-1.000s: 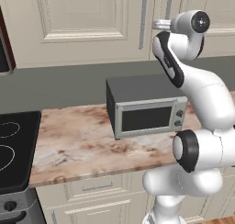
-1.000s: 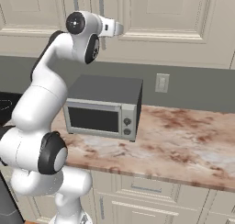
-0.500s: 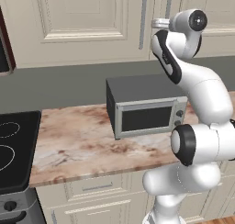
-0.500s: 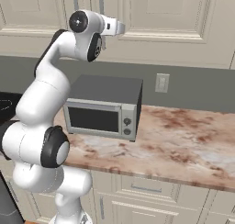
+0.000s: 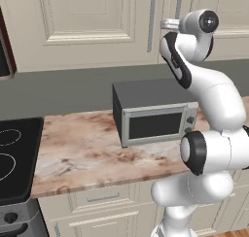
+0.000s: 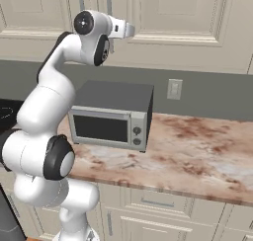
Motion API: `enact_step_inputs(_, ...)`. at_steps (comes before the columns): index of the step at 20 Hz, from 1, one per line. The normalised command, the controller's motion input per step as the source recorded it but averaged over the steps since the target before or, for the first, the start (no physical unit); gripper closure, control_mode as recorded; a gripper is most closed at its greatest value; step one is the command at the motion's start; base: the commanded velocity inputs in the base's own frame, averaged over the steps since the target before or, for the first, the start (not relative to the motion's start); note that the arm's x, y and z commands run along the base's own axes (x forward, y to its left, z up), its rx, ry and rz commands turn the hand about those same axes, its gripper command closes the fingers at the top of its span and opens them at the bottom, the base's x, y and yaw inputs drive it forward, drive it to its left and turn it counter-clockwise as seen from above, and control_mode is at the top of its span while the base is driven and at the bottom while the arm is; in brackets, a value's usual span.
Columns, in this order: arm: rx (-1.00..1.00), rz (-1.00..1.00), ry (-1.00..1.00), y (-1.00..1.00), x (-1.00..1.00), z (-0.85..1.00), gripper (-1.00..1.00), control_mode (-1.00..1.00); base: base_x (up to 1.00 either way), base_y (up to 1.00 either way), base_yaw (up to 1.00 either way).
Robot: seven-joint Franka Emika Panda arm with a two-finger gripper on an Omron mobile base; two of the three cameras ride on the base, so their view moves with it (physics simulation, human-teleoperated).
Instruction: Move the bowls from the cabinet to the plates on the dining table.
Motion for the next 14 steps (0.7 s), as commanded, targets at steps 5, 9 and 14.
enact_step_inputs(5, 0.0, 0.0, -0.02, 0.0, 0.0, 0.0, 1.0, -1.0, 0.0, 0.0, 0.0)
enact_step_inputs(9, 0.0, 0.01, -0.09, 0.0, -0.49, 0.0, 1.0, -1.0, 0.0, 0.0, 0.0)
enact_step_inputs(14, 0.0, 0.06, -0.14, 0.0, -0.77, 0.0, 1.0, -1.0, 0.0, 0.0, 0.0)
